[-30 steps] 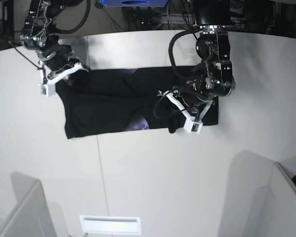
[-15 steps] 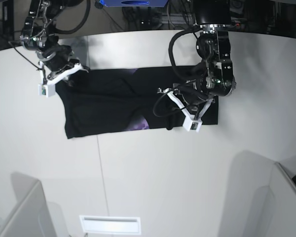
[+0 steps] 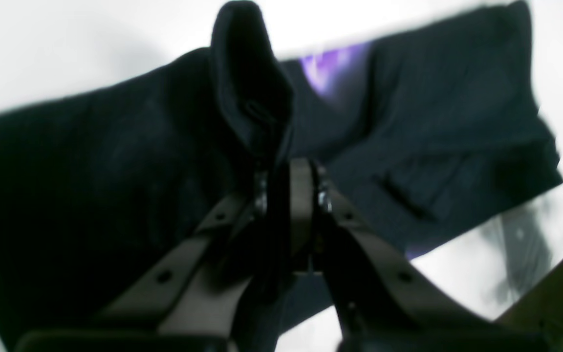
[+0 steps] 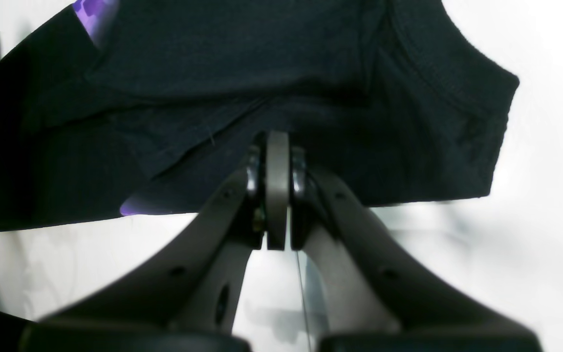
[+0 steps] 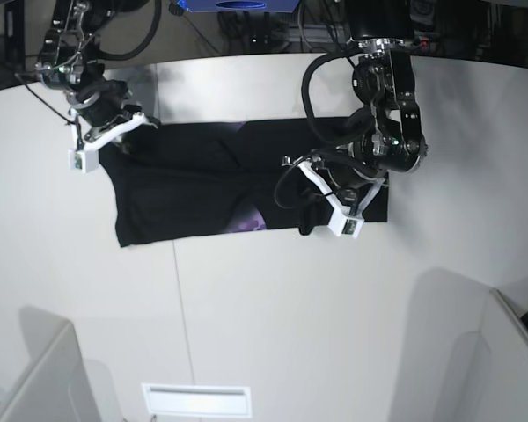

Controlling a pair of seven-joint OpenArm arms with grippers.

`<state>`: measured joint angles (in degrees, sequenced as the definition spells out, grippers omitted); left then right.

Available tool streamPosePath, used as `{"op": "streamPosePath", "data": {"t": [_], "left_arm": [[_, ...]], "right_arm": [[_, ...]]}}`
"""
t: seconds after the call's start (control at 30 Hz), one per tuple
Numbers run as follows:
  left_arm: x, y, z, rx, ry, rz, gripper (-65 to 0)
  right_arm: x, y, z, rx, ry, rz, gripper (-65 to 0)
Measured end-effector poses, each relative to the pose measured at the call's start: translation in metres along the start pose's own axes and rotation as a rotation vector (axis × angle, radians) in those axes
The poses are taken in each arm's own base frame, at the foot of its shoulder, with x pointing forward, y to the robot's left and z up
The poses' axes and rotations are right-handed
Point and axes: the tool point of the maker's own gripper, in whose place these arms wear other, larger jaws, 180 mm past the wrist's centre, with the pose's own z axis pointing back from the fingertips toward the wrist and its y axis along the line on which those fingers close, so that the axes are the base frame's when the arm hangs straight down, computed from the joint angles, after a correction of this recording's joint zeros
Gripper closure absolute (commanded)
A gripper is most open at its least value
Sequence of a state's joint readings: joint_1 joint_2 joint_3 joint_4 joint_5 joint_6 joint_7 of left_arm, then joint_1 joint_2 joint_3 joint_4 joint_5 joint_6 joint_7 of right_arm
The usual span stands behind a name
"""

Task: Fold the T-shirt properly
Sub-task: 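Open the left gripper and raise both grippers off the strip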

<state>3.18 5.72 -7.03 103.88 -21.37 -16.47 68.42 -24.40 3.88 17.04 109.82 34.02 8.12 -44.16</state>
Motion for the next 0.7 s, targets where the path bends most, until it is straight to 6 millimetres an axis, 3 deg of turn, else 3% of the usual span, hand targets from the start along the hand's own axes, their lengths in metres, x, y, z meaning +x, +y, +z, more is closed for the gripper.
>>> {"op": "streamPosePath", "data": {"t": [0.7], "left_arm": [[-0.0014,-0.0008,-0.0003,-0.003,0.002,0.0,0.0]], "right_arm": [[0.0001,0.0006,-0.0002,0.001,-0.001,-0.002,0.0]]}}
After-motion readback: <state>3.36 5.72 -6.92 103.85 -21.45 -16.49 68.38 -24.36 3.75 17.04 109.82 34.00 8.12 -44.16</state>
